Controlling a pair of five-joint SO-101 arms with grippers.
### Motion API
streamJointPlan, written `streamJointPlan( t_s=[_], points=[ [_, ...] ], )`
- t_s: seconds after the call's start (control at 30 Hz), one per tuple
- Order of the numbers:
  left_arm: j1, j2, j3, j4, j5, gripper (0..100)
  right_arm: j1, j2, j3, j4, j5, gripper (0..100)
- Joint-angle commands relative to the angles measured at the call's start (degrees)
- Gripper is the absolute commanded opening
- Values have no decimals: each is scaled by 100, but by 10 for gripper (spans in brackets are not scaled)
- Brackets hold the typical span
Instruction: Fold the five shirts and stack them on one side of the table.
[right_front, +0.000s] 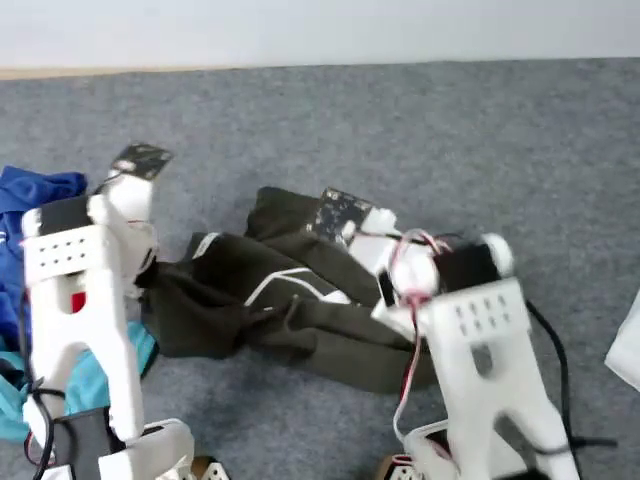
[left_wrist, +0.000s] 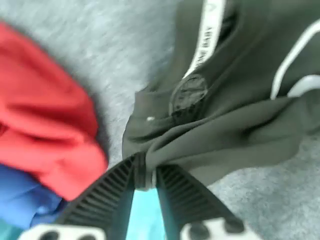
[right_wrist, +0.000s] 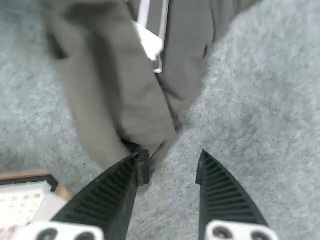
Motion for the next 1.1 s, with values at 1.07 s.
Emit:
streamJointPlan(
  t_s=[1.07],
  points=[
    [-273, -158, 963, -545, -18, 27, -857, 2809, -1459, 804, -2233, 239]
  ],
)
